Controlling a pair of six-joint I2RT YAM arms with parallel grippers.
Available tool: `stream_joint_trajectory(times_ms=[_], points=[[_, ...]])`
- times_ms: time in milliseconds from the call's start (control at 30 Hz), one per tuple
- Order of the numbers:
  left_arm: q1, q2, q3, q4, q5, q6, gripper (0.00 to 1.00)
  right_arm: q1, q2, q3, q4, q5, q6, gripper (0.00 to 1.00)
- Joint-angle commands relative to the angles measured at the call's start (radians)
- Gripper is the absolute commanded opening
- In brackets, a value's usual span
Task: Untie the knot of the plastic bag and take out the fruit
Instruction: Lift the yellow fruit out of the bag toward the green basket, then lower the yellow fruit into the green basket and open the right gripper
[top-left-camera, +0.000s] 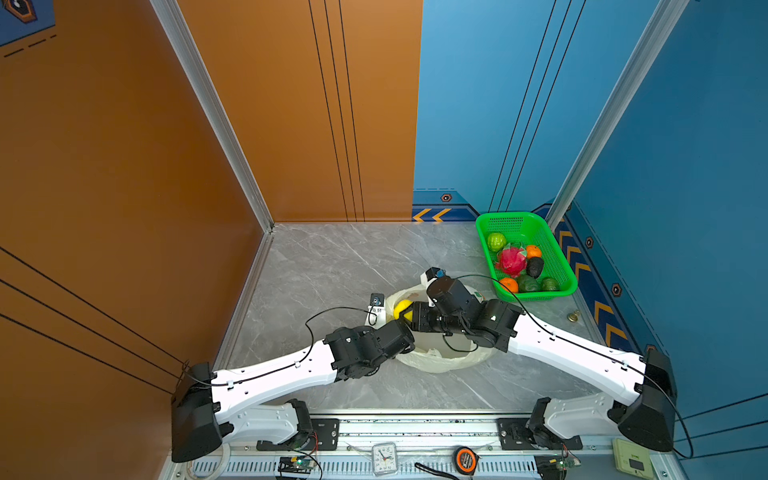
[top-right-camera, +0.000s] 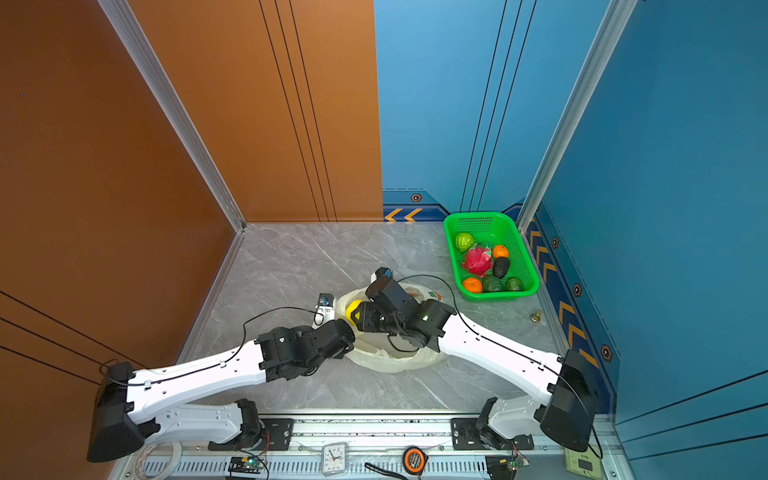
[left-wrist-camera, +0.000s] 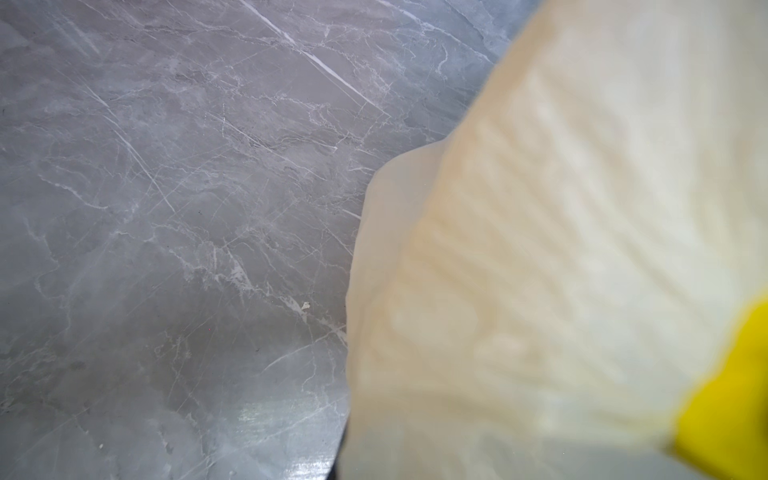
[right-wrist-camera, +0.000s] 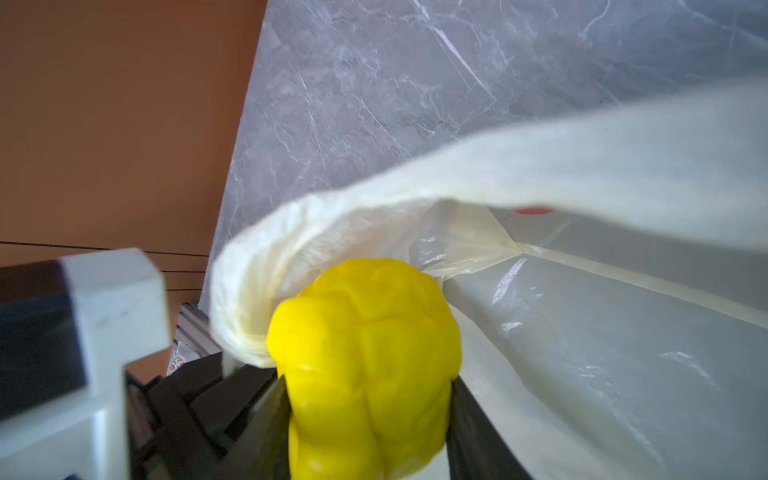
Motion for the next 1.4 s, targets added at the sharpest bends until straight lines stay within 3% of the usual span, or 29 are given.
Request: stream_joint_trajectory(times_ms=[0,333,733,1067,1367], points=[[0.009,0.008,0.019,-0.009,0.001,0.003,0.00,-0.024,-0.040,0.031,-0.045,0.037,-0.040,0.45],[-0.005,0.017,0.031,-0.008,-0.009,-0.006,0.00,-0.237,-0.091,0.098,-0.030,-0.051,-0.054,0.45],[-0.026,0.050,0.052,-0.010,-0.040,-0.037,0.00,-0.704,-0.037,0.179,-0.010,-0.228,-0.116,0.45],[-0.035,0.061,0.061,-0.010,-0.071,-0.066,0.00,-1.049,0.198,0.197,0.101,-0.275,-0.155,0.46],[-0.049,0.058,0.059,-0.009,-0.098,-0.089,0.00,-1.167,0.521,0.404,0.161,-0.236,-0.162,0.46]])
